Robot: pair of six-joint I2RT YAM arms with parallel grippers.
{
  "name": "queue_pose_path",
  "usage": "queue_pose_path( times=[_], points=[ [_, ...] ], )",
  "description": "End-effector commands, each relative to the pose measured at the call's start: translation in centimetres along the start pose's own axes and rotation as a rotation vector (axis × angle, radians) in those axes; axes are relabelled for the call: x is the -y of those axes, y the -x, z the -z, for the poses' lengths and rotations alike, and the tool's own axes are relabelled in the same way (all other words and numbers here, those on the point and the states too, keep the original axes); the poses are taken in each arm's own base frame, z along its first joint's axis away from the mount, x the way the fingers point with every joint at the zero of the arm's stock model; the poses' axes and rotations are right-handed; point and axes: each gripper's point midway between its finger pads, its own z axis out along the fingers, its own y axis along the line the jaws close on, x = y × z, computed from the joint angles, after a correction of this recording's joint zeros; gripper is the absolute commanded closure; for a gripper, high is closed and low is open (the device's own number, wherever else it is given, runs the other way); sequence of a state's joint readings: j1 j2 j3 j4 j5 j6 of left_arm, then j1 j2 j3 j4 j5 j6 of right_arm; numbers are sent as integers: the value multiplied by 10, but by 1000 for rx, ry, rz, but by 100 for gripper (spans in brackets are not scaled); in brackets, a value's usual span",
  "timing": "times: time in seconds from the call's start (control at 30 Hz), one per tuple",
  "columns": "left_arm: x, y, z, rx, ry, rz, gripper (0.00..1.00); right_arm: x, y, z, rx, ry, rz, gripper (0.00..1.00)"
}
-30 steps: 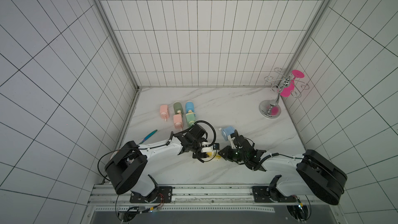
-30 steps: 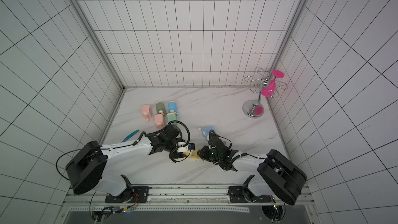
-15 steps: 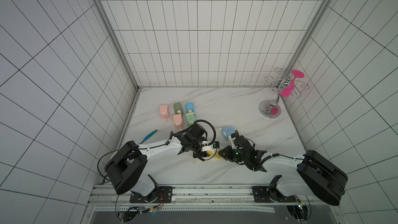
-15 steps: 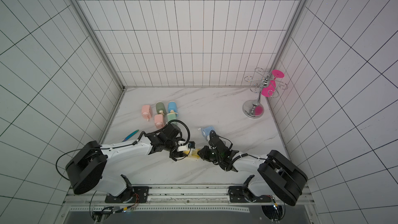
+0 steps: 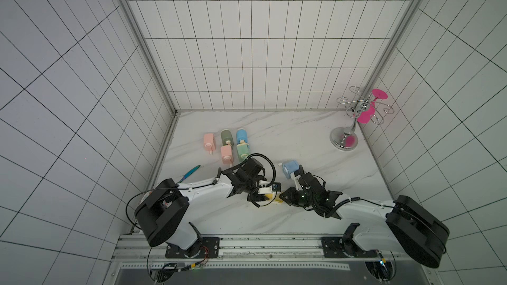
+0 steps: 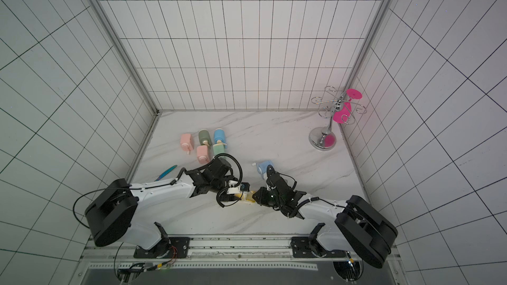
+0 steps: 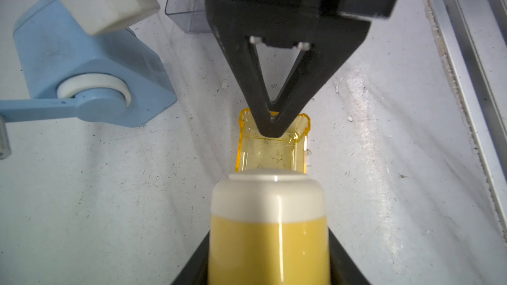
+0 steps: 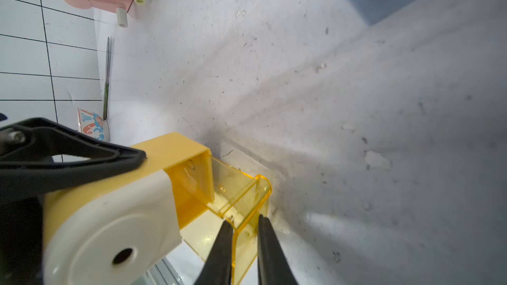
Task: Put the tray back into the pencil sharpener
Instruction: Close the container of the pencil sharpener.
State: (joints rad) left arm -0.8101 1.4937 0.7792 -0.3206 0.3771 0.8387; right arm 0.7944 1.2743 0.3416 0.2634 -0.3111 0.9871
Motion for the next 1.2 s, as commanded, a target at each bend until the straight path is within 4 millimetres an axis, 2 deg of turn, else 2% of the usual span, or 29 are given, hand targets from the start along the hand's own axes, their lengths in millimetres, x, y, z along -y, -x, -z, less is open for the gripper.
queue_pose_path(
  times=[0.0, 0.23, 0.37, 0.63, 0.77, 0.93, 1.07, 1.17],
  points=[
    [-17, 18, 1, 74, 76, -96, 99, -31, -3, 5, -44, 83, 52, 79],
    [-15, 24, 5, 112, 107, -135, 100, -42, 2, 7, -31, 133, 45, 78],
    [-5, 27, 8, 140, 83, -171, 100, -37, 6, 7, -9, 107, 53, 78],
    [11, 31, 12, 182, 61, -245, 100, -51, 13, 10, 6, 137, 95, 78],
    [10, 29, 10, 175, 67, -242, 100, -55, 14, 12, 11, 154, 102, 78],
    [-5, 38, 16, 213, 139, -183, 100, -60, 11, 10, 3, 208, 79, 77],
    [-13, 40, 22, 229, 162, -135, 100, -56, 16, 25, 33, 203, 85, 71],
    [-17, 36, 26, 227, 177, -95, 100, -52, 20, 48, 80, 153, 131, 59]
  ],
)
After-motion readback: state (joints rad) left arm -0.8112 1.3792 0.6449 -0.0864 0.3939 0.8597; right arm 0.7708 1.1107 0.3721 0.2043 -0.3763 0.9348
